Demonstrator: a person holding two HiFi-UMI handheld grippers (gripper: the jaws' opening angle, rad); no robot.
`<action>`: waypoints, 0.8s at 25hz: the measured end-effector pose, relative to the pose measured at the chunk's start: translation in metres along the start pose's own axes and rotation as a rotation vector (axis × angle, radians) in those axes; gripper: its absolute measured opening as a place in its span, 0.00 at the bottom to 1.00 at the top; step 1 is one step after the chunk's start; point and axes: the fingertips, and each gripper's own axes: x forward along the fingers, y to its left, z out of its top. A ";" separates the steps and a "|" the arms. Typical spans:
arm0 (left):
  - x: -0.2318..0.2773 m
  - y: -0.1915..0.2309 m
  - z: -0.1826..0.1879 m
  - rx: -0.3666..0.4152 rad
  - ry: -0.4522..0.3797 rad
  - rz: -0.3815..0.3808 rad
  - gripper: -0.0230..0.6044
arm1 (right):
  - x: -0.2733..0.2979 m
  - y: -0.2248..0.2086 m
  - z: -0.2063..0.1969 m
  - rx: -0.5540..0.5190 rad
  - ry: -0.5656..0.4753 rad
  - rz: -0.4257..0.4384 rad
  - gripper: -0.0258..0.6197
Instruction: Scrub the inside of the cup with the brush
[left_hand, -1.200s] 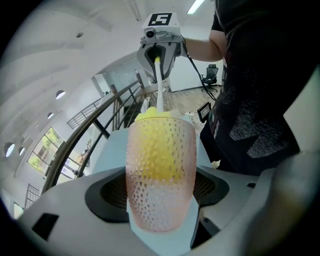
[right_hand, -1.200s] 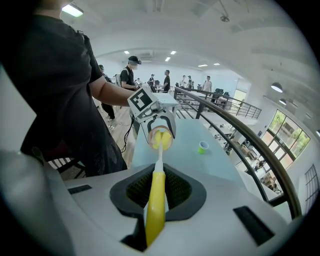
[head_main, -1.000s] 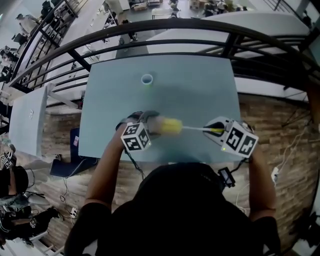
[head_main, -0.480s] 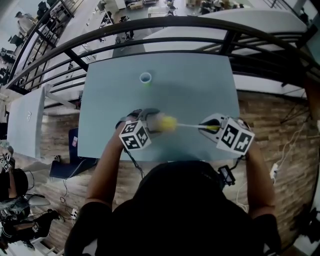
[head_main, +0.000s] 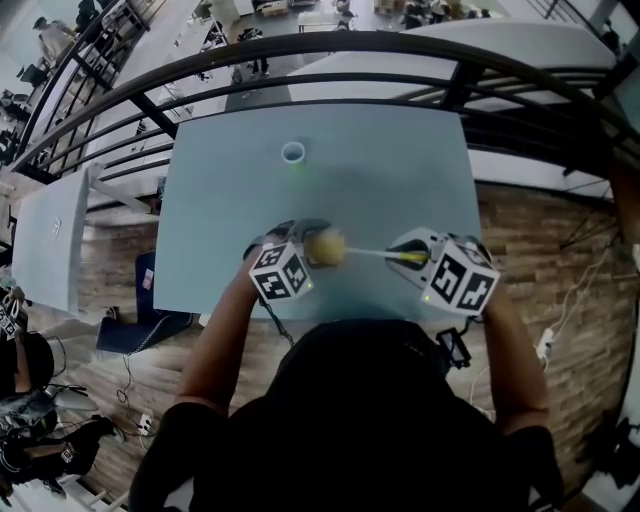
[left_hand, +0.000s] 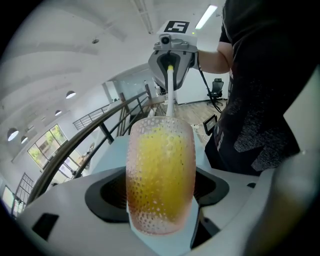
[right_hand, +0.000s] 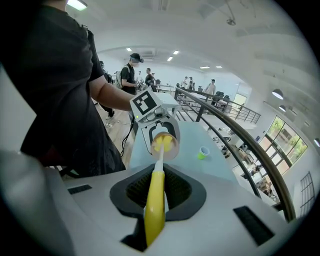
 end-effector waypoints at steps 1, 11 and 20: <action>0.003 -0.002 -0.002 -0.002 0.000 -0.002 0.61 | 0.000 0.001 -0.002 0.002 0.003 0.000 0.10; 0.027 -0.007 -0.015 -0.040 0.004 -0.028 0.61 | -0.022 0.006 -0.032 0.091 0.018 -0.014 0.10; 0.054 -0.016 -0.002 -0.045 -0.038 -0.072 0.61 | -0.038 0.018 -0.057 0.185 0.016 -0.045 0.10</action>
